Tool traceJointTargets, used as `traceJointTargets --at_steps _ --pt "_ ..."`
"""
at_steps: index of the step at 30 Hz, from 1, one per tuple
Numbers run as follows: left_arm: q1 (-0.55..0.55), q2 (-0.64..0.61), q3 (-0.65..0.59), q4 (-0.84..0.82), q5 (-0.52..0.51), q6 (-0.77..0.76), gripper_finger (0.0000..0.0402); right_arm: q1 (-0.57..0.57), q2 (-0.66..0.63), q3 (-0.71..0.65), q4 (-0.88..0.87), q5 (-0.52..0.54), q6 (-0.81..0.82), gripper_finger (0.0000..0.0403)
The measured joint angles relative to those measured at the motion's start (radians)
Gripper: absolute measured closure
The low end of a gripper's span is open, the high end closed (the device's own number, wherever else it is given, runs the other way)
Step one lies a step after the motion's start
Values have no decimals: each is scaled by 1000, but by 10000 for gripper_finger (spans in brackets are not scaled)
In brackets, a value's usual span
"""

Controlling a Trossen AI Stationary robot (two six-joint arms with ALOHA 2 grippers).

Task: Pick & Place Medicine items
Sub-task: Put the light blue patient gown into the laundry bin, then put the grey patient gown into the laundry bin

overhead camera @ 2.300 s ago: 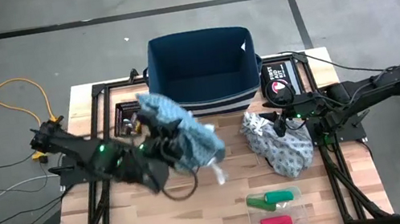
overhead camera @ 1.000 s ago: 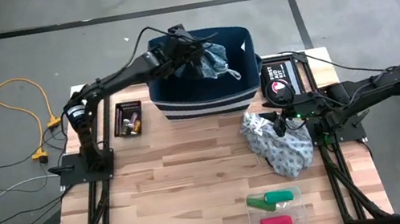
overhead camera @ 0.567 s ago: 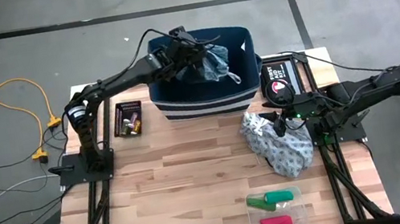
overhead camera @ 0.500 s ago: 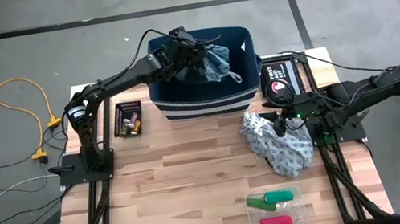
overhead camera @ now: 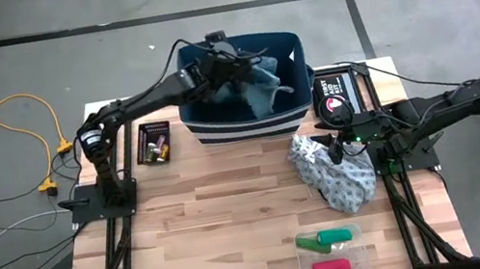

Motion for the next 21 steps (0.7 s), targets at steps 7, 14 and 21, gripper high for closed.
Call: traceJointTargets --at_steps 7,14,21 --pt "-53 -48 1 18 -48 40 291 0 0 0 0 0 0 219" --pt "-63 -50 1 18 -71 38 291 0 0 0 0 0 0 219" --pt "-92 -54 1 11 -95 45 291 0 0 0 0 0 0 219"
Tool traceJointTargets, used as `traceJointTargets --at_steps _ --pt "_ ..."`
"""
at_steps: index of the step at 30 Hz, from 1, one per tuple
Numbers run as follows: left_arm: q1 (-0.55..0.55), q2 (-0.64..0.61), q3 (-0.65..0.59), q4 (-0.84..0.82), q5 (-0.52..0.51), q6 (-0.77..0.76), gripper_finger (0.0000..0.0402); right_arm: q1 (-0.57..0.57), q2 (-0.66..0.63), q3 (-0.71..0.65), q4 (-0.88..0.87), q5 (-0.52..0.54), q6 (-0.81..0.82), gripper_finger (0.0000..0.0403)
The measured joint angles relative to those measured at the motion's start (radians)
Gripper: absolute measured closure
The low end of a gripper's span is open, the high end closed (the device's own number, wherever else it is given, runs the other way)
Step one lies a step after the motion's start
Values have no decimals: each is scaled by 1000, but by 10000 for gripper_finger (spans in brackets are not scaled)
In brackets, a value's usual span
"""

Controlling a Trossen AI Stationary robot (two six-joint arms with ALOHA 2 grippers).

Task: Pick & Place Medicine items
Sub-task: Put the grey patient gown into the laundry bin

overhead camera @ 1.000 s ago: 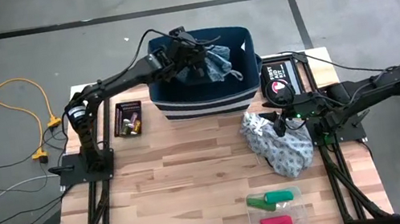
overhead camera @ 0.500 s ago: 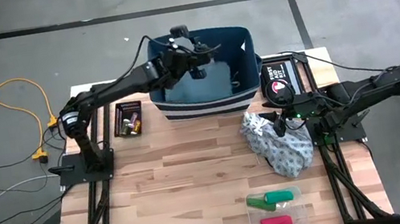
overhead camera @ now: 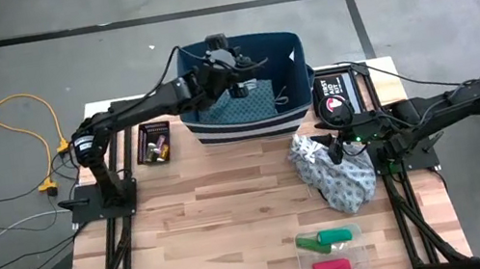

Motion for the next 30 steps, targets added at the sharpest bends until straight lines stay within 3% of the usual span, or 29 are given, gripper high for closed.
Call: traceJointTargets --at_steps 7,19,30 --pt "-110 -58 0 -145 -88 -73 291 0 0 0 0 0 0 219" --pt "-363 -130 -1 -537 -92 -383 291 0 0 0 0 0 0 219" --pt "-542 -132 -1 -717 -82 -671 291 0 0 0 0 0 0 219"
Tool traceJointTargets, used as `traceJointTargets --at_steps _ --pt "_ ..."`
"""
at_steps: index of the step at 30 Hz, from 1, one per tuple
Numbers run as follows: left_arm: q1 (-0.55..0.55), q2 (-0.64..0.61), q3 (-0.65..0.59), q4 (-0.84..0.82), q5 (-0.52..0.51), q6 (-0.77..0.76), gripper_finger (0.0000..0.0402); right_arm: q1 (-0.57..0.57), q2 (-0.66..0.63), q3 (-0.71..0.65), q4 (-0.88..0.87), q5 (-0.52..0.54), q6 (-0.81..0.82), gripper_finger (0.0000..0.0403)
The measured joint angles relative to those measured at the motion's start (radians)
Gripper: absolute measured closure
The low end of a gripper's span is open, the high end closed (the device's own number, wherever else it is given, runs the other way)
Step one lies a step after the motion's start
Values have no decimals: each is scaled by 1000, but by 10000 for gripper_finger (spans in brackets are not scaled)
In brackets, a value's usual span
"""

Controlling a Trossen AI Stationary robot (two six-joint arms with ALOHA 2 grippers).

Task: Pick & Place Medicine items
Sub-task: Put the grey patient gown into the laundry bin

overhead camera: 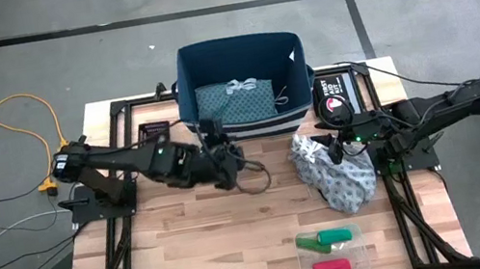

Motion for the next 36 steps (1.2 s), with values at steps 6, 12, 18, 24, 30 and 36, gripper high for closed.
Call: traceJointTargets --at_steps 6,12,18,24,30,36 --pt "-54 2 0 -77 1 -124 291 0 0 0 0 0 0 219" --pt "-81 11 -5 -125 76 -198 291 0 0 0 0 0 0 219" --pt "-84 38 -7 -133 181 -200 291 0 0 0 0 0 0 219" --pt "-83 56 -7 -133 196 -207 291 0 0 0 0 0 0 219" --pt "-77 73 -13 -134 255 -237 291 0 0 0 0 0 0 219" --pt "-71 76 -76 -117 324 -316 291 0 0 0 0 0 0 219"
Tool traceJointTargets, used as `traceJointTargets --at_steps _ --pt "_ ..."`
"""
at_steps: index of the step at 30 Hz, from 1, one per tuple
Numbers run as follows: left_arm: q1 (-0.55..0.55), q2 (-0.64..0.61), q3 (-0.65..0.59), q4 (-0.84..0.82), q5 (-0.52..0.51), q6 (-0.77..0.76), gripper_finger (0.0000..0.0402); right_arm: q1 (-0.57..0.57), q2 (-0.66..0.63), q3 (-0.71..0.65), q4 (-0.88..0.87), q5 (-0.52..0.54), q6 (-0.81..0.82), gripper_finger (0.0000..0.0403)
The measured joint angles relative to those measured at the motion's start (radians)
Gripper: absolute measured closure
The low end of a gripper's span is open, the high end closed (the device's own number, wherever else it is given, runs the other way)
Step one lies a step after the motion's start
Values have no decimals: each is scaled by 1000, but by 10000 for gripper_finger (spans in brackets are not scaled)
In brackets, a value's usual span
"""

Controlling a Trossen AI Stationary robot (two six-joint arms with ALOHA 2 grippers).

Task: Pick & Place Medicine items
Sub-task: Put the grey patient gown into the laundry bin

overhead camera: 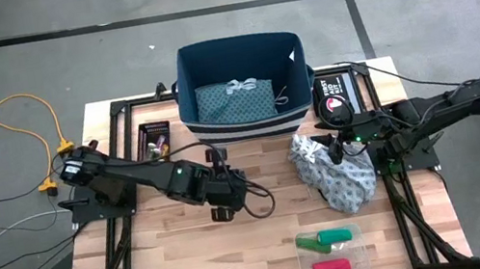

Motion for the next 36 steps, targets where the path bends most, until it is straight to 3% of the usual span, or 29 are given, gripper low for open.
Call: traceJointTargets --at_steps 4,14,28,36 --pt "-1 0 -50 40 10 -16 291 0 0 0 0 0 0 219" --pt "-5 0 -162 202 162 15 291 0 0 0 0 0 0 219" --pt "-2 0 -421 492 232 14 291 0 0 0 0 0 0 219" --pt "33 -51 -554 633 345 -19 291 0 0 0 0 0 0 219"
